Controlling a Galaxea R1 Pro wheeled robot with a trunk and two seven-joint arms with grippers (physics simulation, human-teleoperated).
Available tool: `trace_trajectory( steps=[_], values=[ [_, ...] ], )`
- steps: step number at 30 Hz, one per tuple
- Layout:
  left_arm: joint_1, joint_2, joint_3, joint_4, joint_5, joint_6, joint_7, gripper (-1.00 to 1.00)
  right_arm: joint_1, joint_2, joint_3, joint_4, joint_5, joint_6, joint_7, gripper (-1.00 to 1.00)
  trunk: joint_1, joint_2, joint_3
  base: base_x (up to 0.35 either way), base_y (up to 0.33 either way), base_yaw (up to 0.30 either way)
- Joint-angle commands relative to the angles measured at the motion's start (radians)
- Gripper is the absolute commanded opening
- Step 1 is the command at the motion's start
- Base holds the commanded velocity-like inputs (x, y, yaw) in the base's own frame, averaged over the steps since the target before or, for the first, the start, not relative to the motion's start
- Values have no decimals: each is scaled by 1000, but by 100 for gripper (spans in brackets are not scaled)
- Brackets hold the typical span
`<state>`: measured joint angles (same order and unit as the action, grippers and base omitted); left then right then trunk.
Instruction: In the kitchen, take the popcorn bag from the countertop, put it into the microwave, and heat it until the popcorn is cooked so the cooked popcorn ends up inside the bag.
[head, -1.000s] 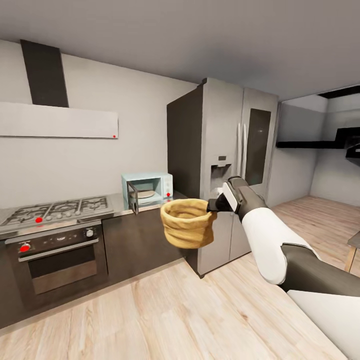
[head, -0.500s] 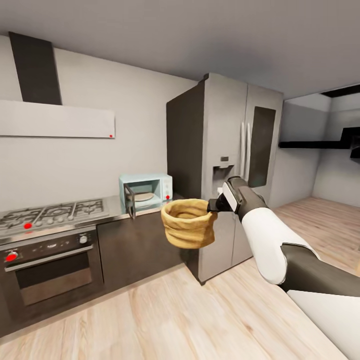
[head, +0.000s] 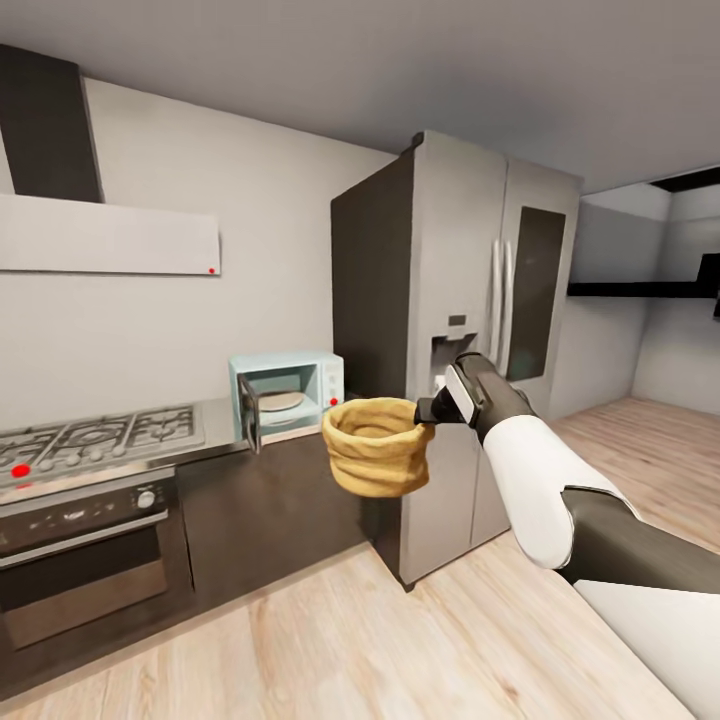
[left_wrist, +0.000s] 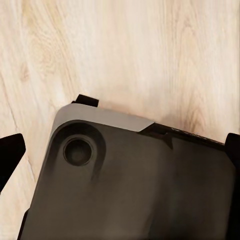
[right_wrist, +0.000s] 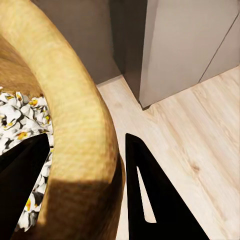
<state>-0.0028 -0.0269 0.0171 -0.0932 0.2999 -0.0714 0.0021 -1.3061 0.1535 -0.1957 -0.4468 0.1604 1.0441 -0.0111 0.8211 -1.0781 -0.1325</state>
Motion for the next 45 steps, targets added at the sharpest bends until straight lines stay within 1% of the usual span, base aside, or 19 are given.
trace_trajectory(
  steps=[1, 8, 15, 45],
  values=[
    [0, 0, 1, 0, 4, -2, 0, 100, -1, 2, -8, -1, 5, 3, -1, -100, 1, -1, -1, 323, 0, 0],
    [0, -1, 1, 0, 4, -2, 1, 100, -1, 3, -8, -1, 8, 3, -2, -100, 1, -1, -1, 303, 0, 0],
    [0, 0, 2, -2, 4, -2, 0, 100, -1, 6, -7, -1, 8, 3, -4, -100, 1, -1, -1, 35, 0, 0],
    [0, 1, 1, -1, 4, -1, -4, 100, -1, 15, -8, -1, 2, 3, -1, -100, 1, -1, -1, 312, 0, 0]
  ],
)
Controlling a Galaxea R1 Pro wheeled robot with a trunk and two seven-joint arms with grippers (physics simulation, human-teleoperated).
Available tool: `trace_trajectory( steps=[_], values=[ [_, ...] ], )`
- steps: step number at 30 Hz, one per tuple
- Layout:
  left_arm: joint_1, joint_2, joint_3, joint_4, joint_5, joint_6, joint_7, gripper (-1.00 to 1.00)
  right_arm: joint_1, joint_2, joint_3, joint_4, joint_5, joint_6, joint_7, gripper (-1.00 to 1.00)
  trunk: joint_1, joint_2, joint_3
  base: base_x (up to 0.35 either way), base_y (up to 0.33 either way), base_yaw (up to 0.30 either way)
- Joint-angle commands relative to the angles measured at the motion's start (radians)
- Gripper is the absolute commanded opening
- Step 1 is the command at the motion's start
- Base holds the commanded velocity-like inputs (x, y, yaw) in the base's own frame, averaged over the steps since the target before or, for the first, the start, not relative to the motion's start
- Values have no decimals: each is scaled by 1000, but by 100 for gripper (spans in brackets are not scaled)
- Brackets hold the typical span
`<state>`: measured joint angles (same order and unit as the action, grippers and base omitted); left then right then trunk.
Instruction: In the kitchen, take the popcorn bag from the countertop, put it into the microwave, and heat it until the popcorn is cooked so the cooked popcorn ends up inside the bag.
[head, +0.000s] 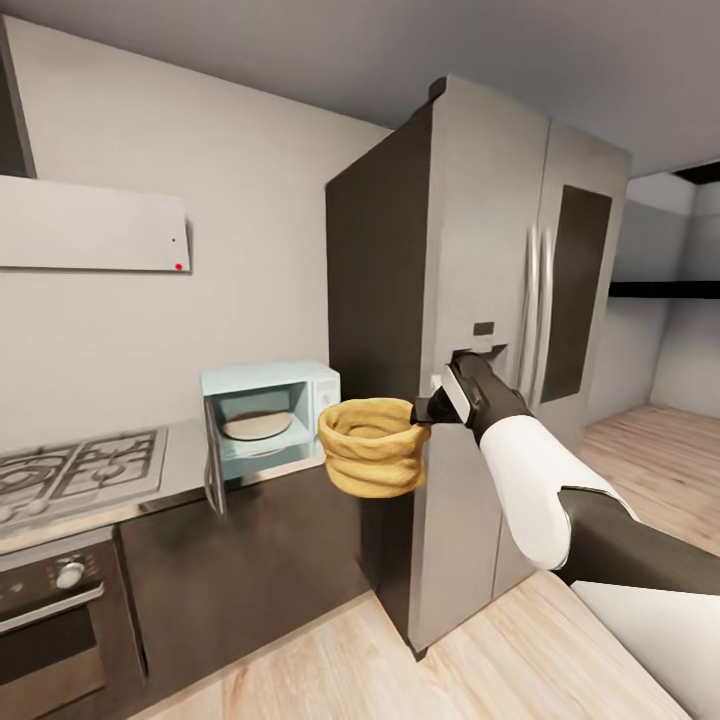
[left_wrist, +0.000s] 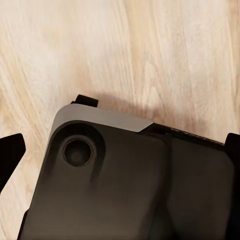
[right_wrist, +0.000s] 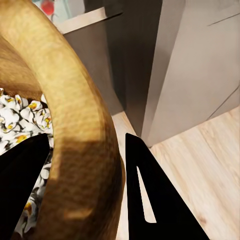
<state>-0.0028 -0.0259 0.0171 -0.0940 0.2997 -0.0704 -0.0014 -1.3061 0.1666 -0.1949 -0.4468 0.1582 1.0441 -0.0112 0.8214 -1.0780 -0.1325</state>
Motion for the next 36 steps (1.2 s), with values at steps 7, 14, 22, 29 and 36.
trace_trajectory(
  steps=[7, 14, 22, 29, 36],
  values=[
    [0, 0, 1, 0, 4, -2, 0, 100, -1, 4, -9, -1, 4, 3, -1, -100, 0, -1, -1, 29, 0, 0],
    [0, 0, 1, 0, 4, -2, 0, 100, -1, 4, -9, -1, 1, 3, -2, -100, 0, -1, -1, 0, 0, 61],
    [0, 0, 1, 0, 4, -3, 0, 100, -1, 5, -9, -1, 6, 3, -3, -100, 0, -1, -1, 0, 0, 269],
    [0, 0, 1, 0, 4, -3, 0, 100, -1, 4, -9, -1, 8, 3, -4, -100, 0, -1, -1, 0, 0, 274],
    [0, 0, 2, 0, 4, -3, 0, 100, -1, 4, -9, -1, 10, 3, -4, -100, 0, -1, -1, 0, 0, 256]
  ],
)
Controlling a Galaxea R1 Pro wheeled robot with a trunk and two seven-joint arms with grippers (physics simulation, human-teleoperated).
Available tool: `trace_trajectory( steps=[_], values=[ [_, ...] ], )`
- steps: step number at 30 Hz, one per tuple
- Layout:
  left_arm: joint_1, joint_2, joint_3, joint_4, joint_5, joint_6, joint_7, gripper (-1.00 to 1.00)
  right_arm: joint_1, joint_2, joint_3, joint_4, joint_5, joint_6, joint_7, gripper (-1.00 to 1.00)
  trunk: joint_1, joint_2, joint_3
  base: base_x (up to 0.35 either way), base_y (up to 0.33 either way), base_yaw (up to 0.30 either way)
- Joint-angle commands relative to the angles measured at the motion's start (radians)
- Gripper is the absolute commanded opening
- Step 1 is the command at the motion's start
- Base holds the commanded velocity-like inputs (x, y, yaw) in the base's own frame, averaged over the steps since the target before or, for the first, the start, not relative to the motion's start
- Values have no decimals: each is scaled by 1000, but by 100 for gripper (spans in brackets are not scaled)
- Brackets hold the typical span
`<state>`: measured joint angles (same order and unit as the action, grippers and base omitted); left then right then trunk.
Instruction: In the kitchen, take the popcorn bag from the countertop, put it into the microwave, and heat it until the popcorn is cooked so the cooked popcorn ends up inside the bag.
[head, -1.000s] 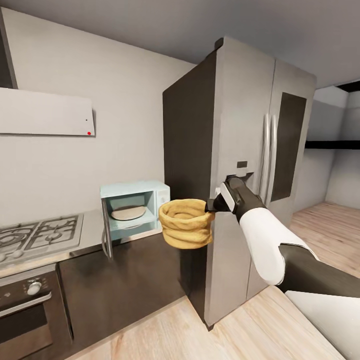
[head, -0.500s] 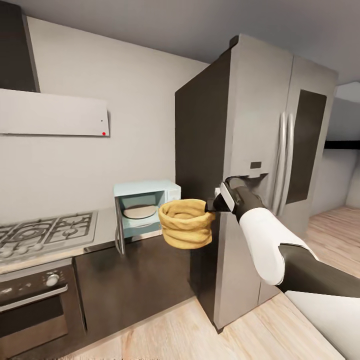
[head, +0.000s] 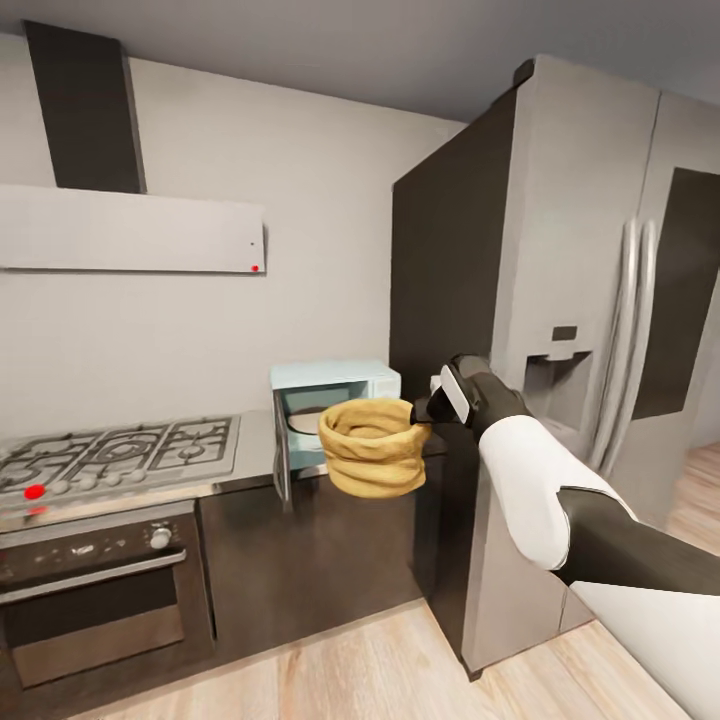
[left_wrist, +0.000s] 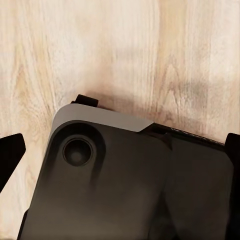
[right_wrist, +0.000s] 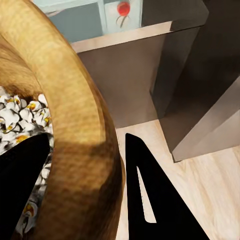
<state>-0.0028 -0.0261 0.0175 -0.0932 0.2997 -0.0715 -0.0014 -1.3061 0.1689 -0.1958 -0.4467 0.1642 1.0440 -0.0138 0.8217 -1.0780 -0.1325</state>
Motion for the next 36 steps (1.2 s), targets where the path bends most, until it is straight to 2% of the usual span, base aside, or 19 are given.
trace_trajectory(
  steps=[1, 13, 36],
  values=[
    [0, 0, 2, 0, 4, -2, 0, 100, -1, 1, -8, -1, 5, 3, -2, -100, 0, -1, -1, 0, 0, 73],
    [0, -1, 2, -1, 4, -1, 0, 100, -1, 0, -9, -1, 0, 3, 3, -100, 0, -1, -1, 27, 0, 7],
    [0, 0, 1, 0, 4, -1, 0, 100, -1, 3, -10, 25, -11, 3, 12, -100, 0, -1, -1, 308, 0, 0]
  ],
)
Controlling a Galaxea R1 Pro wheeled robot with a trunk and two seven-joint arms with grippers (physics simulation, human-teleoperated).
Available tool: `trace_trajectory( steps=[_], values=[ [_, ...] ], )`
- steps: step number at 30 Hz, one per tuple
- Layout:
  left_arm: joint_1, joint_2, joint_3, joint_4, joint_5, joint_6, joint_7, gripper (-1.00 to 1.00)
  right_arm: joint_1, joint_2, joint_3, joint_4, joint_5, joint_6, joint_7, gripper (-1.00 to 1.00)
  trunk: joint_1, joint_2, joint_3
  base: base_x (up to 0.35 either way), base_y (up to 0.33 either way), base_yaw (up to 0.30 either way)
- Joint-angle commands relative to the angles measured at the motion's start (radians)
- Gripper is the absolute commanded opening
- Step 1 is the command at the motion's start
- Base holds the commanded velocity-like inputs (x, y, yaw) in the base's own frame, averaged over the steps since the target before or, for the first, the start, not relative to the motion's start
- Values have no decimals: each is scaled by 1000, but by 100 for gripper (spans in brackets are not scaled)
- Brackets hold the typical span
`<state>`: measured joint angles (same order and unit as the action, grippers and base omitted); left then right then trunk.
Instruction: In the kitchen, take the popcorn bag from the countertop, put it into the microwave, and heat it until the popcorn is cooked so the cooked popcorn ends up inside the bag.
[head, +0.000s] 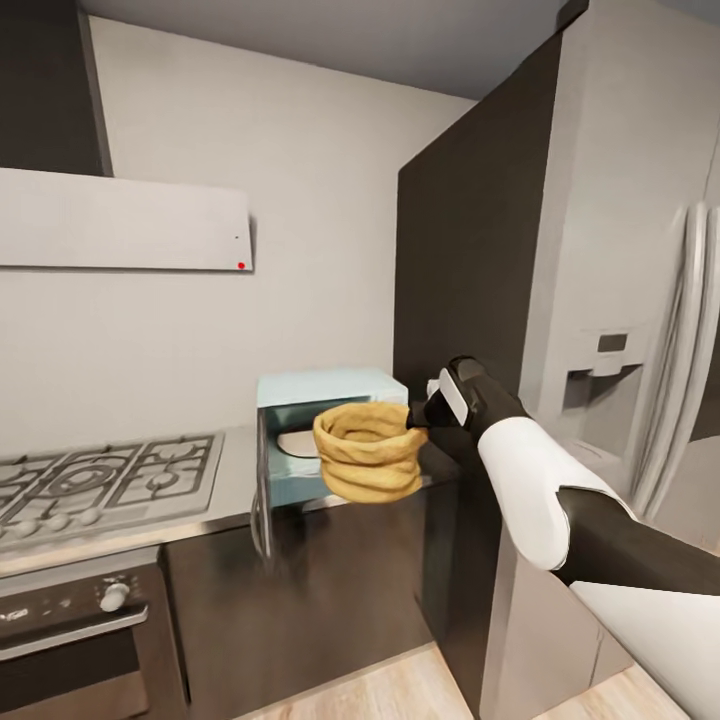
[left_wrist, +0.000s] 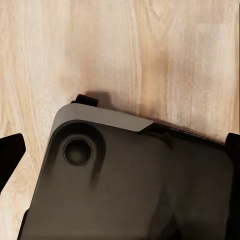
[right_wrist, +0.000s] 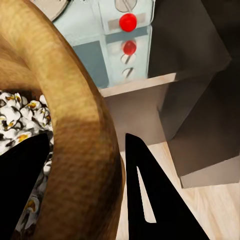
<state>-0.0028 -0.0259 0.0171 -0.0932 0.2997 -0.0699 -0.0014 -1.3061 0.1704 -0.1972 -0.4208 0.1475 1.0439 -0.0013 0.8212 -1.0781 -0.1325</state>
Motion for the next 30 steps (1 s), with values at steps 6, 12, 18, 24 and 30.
trace_trajectory(
  steps=[6, 12, 18, 24, 30],
  values=[
    [0, 0, 1, 0, 4, -2, 0, 100, -1, 1, -8, 5, 6, 3, 0, -100, 1, -1, -1, 128, 0, 0],
    [0, 0, 1, 0, 4, -2, 0, 100, -1, 1, -8, 6, 6, 3, 0, -100, 1, -1, -1, 3, 0, 0],
    [0, -1, 2, 0, 4, -2, 0, 100, -1, 1, -8, 7, 7, 3, 0, -100, 1, -1, -1, 0, 41, 0],
    [0, -1, 1, 0, 4, -2, 0, 100, -1, 1, -8, 7, 10, 3, -2, -100, 1, -1, -1, 12, 217, 0],
    [0, -1, 2, 0, 3, -2, 0, 100, -1, 1, -8, 7, 10, 3, -1, -100, 1, -1, -1, 62, 49, 0]
  ],
)
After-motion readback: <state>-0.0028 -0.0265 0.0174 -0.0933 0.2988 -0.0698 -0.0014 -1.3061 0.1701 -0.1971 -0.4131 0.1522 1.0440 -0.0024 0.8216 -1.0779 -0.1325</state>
